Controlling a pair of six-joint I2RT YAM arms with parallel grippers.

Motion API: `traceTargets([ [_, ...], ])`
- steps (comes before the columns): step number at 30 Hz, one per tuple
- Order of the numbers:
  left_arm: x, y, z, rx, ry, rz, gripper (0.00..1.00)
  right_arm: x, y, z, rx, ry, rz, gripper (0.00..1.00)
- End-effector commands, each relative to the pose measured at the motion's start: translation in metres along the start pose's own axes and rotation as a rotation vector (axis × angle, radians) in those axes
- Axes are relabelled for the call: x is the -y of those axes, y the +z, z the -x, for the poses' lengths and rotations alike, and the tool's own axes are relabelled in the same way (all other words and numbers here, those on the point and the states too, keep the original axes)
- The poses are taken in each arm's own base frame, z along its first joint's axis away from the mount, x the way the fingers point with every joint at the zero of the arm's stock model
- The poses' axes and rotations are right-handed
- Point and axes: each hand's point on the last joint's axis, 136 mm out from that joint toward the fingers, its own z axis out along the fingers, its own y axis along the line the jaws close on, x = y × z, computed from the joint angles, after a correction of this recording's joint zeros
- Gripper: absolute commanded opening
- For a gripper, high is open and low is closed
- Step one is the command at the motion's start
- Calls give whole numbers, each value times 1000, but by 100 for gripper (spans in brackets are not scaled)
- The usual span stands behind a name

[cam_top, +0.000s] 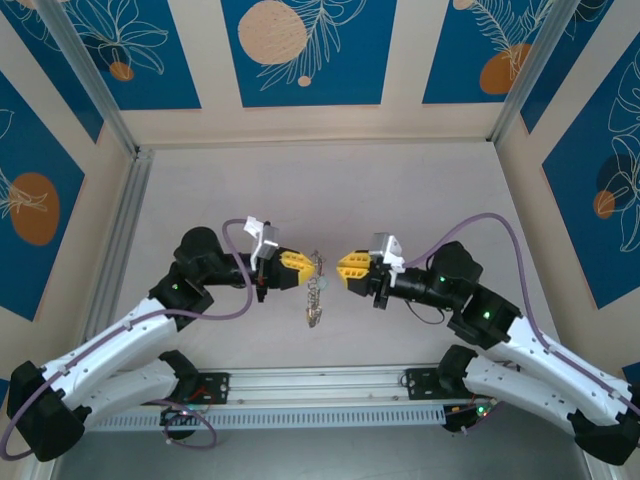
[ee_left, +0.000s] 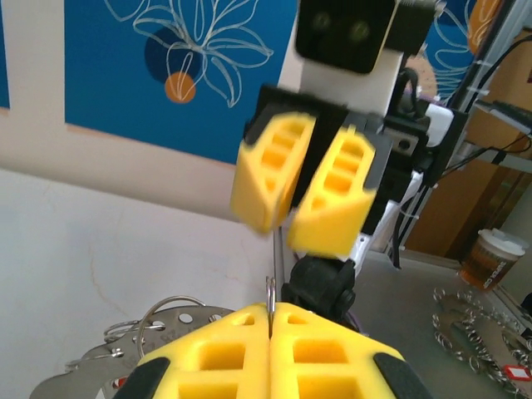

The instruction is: Put the keys on the keyring

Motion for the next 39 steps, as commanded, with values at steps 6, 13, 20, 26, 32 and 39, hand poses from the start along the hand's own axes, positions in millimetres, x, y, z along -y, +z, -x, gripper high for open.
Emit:
traceTargets([
  [6, 21, -2, 27, 122, 95, -96, 0, -28, 2, 11, 17, 57, 185, 17],
  [13, 25, -1, 26, 121, 94, -125, 0, -30, 2, 18, 43, 59, 195, 17],
  [20, 28, 1, 25, 113, 92, -137, 0, -24, 4, 28, 81, 50, 175, 16],
  [26, 28, 3, 23, 102, 90, -148, 0, -21, 10, 32, 84, 51, 176, 15],
  [32, 27, 5, 22, 91, 90, -142, 0, -22, 14, 35, 90, 51, 192, 14],
  [39, 25, 6, 20, 85, 90, -136, 0, -25, 13, 34, 91, 50, 211, 10],
])
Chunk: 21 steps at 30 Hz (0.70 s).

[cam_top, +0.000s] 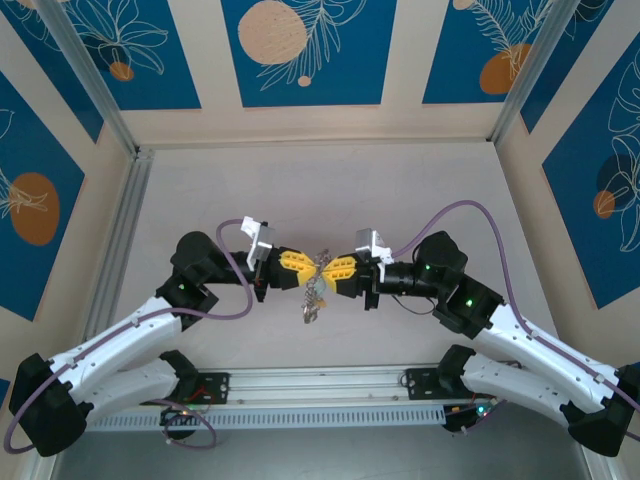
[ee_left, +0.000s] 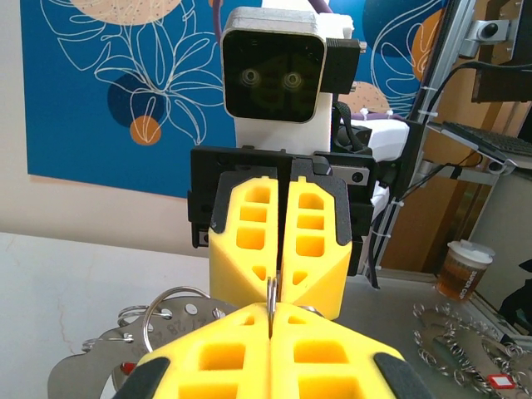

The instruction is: Put the keys on the keyring

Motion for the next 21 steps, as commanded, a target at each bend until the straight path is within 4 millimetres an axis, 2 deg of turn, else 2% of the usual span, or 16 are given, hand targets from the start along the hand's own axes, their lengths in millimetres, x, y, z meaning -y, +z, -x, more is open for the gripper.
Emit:
traceTargets([
  [1, 9, 3, 8, 9, 44, -33, 0, -10, -3, 26, 66, -39, 41, 10],
  [21, 1, 7, -4, -39, 50, 14, 0, -10, -1, 29, 90, -34, 47, 17],
])
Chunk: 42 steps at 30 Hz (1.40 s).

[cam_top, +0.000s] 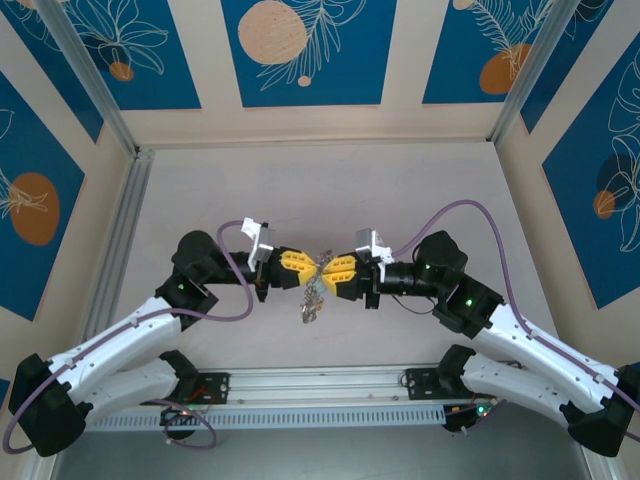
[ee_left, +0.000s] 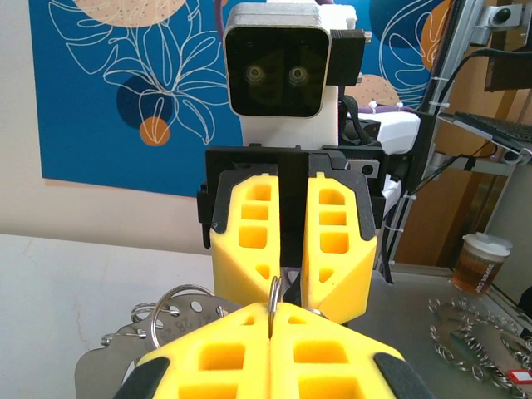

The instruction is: Put the keys on the keyring

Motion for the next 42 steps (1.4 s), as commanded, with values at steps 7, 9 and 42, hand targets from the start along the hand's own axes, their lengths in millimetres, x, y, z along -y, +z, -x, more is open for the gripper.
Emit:
traceTargets([
  [7, 5, 9, -8, -56, 21, -5, 0, -2, 1, 29, 93, -42, 6, 15],
  [9, 6, 10, -9, -60, 20, -5, 0, 2, 2, 29, 94, -37, -14, 15],
  [42, 1, -25, -17, -332, 62, 233, 14, 18, -5, 12, -103, -101, -115, 0],
])
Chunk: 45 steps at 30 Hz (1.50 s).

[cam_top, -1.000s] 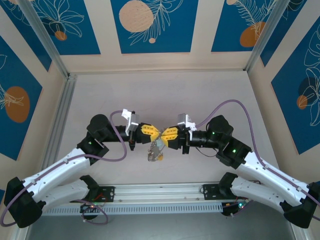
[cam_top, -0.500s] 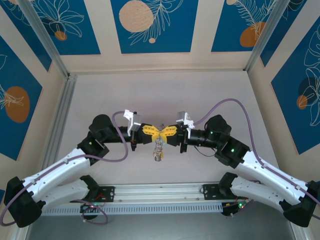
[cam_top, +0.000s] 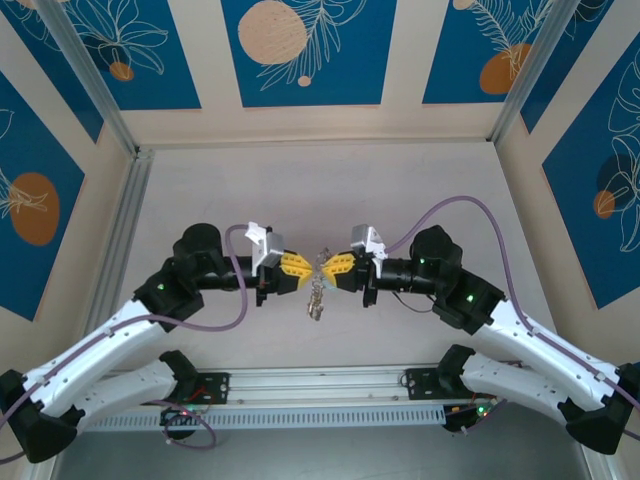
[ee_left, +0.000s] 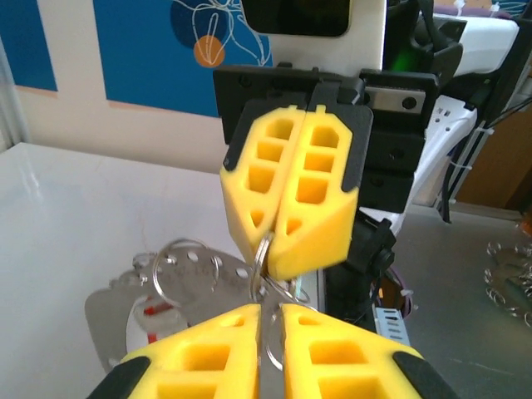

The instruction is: Put the keys on the keyring

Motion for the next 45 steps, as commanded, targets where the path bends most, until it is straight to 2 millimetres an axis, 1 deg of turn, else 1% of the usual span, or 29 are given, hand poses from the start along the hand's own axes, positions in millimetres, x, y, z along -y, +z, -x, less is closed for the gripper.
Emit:
traceTargets([
  [1, 1, -13, -10, -126, 35, 58, 14, -1, -4, 13, -37, -78, -8, 0],
  [6, 8, -11, -11, -212, 58, 31, 14, -4, 7, 0, -192, -127, 4, 0],
  [9, 8, -9, -12, -235, 71, 30, 14, -8, 11, -5, -237, -169, 5, 0],
  [14, 9, -6, -12, -242, 83, 14, 14, -12, 13, -4, -262, -196, 27, 0],
  [20, 7, -1, -15, -269, 93, 12, 14, -19, 15, -1, -271, -207, 79, 0],
  [24, 6, 3, -15, -279, 102, 5, 14, -20, 18, 0, -271, -211, 95, 0],
  [31, 3, 5, -16, -274, 110, 14, 15, -23, 18, -4, -285, -202, 111, 0],
  [33, 2, 4, -14, -270, 116, 26, 16, -22, 18, -5, -290, -203, 108, 0],
  [36, 1, 0, -13, -264, 124, 44, 22, -21, 18, -6, -294, -203, 103, 0],
  [45, 1, -6, -12, -256, 136, 74, 30, -21, 19, -7, -298, -194, 111, 0],
])
